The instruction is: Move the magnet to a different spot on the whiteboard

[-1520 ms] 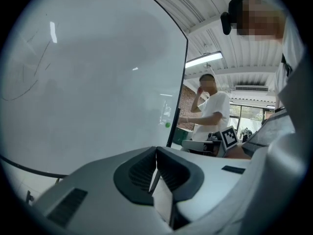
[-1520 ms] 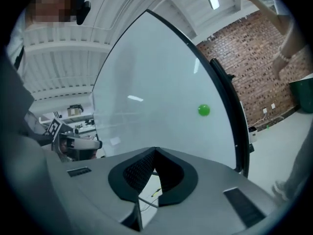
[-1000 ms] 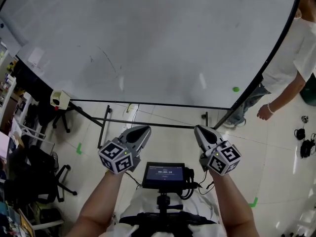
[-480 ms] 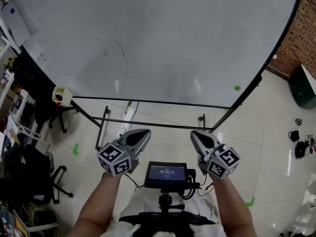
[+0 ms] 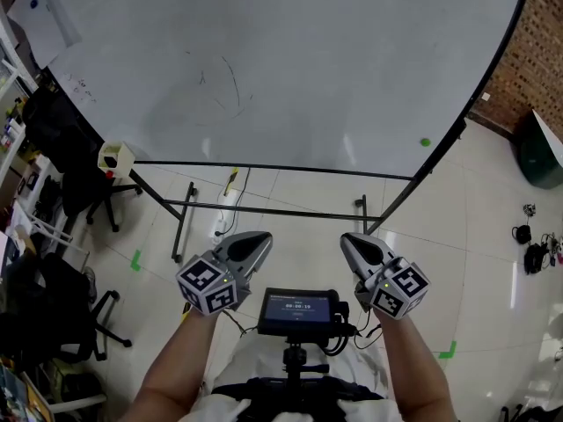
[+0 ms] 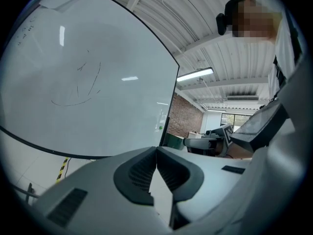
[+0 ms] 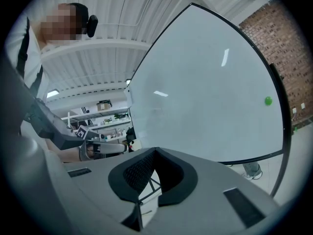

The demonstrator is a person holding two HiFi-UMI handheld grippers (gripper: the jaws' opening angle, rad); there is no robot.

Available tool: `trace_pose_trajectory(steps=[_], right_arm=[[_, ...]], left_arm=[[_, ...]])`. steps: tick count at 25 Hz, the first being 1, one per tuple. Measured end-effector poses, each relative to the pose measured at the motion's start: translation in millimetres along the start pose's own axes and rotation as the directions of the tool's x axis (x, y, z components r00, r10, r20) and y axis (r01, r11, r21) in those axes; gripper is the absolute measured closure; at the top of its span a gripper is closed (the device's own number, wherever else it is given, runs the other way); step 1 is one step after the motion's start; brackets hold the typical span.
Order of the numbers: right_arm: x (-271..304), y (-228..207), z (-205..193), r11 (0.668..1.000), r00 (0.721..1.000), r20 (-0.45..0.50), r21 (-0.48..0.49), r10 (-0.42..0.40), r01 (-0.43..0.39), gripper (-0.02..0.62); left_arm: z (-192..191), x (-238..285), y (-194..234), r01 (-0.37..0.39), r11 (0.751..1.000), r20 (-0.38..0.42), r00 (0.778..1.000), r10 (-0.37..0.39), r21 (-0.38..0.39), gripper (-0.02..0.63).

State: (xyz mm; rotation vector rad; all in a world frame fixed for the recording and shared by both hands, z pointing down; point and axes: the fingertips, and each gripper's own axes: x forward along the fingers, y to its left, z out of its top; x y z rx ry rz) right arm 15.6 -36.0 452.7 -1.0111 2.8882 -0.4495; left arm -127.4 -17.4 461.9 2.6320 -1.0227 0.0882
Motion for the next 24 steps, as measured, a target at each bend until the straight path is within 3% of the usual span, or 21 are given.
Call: trace_pose_trajectory(steps=[24], right_arm=[[-21,64,-24,0.998,0.998,0.012,0.012,-0.057,0.057,0.588]], left_arm=[[-20,-52,-25,0.059,0.998,0.000,0.998,-0.059,0.001,0.584]])
